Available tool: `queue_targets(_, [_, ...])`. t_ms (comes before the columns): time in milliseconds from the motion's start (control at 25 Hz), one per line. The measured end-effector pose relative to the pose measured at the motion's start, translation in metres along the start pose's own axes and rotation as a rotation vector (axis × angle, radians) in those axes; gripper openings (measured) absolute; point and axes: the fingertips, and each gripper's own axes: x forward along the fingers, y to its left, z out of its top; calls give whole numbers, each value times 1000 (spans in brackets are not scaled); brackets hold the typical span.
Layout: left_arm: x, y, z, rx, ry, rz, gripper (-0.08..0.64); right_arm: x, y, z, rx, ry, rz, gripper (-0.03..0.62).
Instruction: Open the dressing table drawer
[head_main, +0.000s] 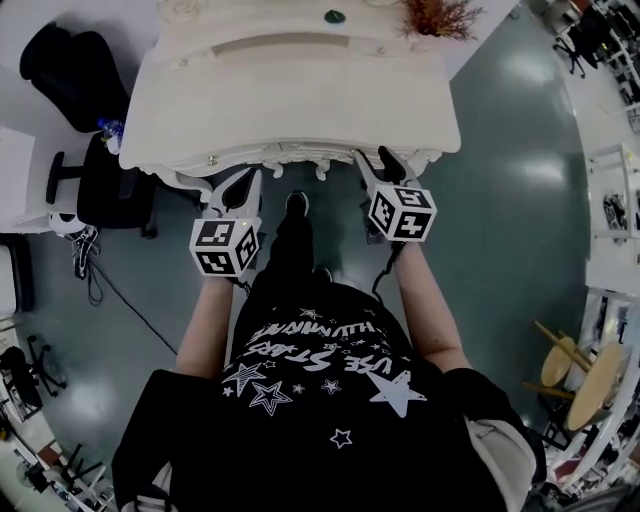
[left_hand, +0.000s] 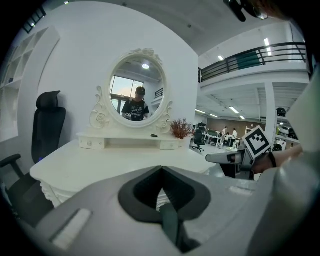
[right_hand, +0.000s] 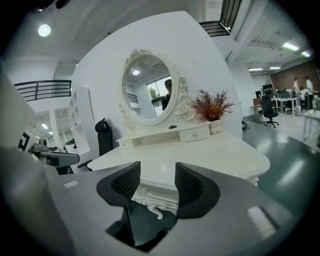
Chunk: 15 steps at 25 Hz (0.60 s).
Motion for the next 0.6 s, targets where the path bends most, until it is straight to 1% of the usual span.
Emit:
queue_targets(160, [41,11,12,-3,2,-32,0,27,-18,12,0,5,-27,241])
queue_targets(360, [102,22,33,25,13,-87,0,67,-50,33,11,9,-81,239])
queue_targets(600, [168,50,57,21,38,-140,0,125,-74,58,26,20,-136,238])
